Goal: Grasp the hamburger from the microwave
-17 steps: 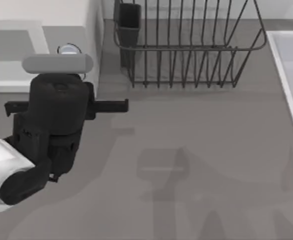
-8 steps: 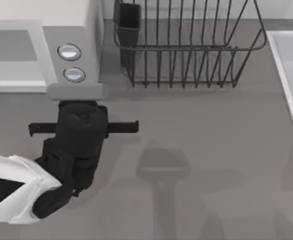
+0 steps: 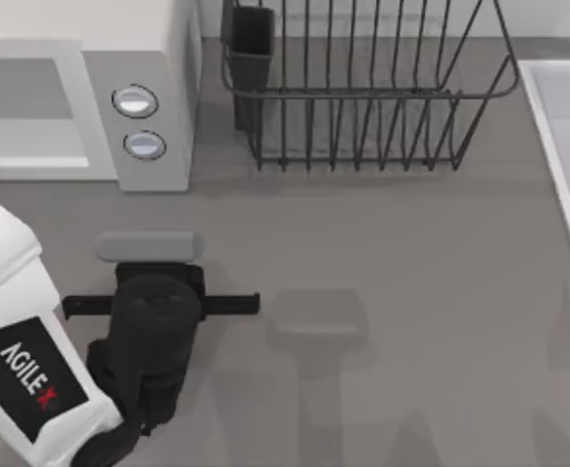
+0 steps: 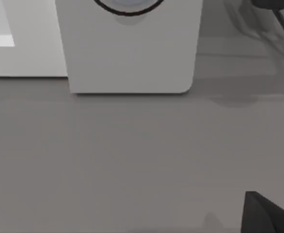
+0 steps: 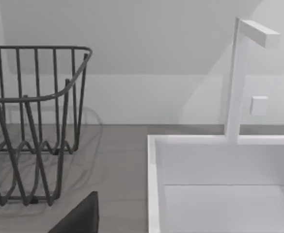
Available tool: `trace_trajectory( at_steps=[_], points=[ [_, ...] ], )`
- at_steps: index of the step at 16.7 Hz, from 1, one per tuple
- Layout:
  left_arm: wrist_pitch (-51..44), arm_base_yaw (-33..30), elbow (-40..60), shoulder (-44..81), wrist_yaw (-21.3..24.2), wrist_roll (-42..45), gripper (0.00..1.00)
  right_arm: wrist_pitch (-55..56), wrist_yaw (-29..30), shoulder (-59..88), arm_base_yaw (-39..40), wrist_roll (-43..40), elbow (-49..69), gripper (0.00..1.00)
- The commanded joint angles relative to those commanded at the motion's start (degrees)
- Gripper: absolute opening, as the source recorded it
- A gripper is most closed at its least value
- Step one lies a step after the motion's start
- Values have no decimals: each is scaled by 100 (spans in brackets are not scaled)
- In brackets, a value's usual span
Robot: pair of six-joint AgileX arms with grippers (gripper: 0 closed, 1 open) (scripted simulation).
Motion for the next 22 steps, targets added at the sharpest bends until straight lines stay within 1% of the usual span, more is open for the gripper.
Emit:
trace_trajectory(
  at_steps=[5,18,19,22],
  points=[
    [86,6,-35,72,7,3,0,0,0,0,0,0,0,100],
    [86,6,-35,72,7,3,98,0,0,0,0,0,0,100],
    [86,6,-35,72,7,3,100,0,0,0,0,0,0,100],
    [86,6,-35,72,7,3,100,0,0,0,0,0,0,100]
  ],
)
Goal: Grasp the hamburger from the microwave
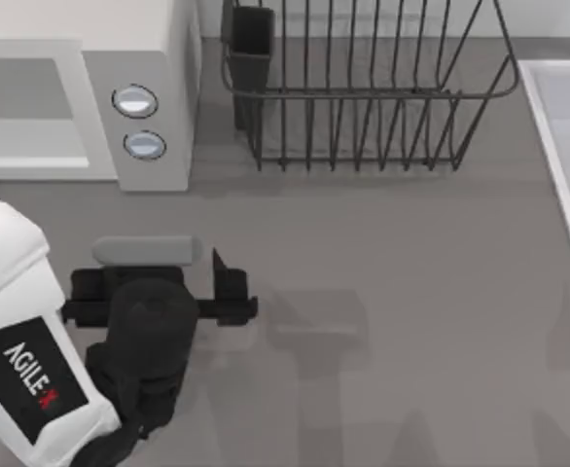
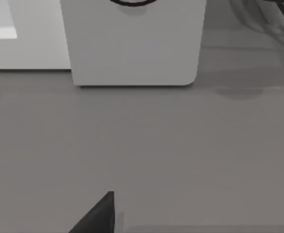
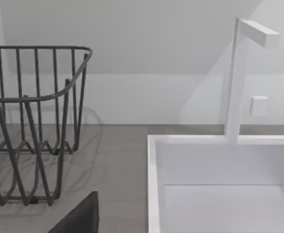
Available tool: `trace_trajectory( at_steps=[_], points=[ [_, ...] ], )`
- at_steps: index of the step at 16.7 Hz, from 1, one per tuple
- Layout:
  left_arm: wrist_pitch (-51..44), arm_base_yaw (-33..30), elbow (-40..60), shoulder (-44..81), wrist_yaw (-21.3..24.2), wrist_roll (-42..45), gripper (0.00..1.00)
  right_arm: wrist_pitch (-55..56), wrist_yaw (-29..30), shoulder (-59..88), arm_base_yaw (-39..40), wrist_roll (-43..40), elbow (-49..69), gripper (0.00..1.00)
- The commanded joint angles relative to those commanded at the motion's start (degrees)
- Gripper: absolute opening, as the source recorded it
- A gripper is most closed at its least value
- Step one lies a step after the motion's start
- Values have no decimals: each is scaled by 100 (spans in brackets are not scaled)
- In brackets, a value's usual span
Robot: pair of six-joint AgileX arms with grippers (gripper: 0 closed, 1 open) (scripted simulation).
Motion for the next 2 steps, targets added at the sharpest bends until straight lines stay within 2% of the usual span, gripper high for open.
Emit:
trace_trajectory(
  at_steps=[2],
  points=[
    [0,0,0,0,0,0,100,0,0,0,0,0,0,100]
  ],
)
